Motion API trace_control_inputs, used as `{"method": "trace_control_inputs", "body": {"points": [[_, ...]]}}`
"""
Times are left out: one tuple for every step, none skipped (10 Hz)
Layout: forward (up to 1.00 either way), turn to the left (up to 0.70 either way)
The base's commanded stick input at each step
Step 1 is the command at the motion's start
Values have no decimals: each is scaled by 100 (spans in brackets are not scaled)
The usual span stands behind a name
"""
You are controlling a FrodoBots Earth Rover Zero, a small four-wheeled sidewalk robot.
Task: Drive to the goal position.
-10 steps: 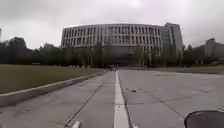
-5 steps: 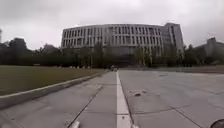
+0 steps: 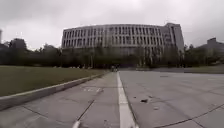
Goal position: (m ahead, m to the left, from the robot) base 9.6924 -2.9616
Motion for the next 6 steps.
{"method": "trace_control_inputs", "body": {"points": [[70,0],[70,0],[70,0],[70,0],[70,0],[70,0]]}}
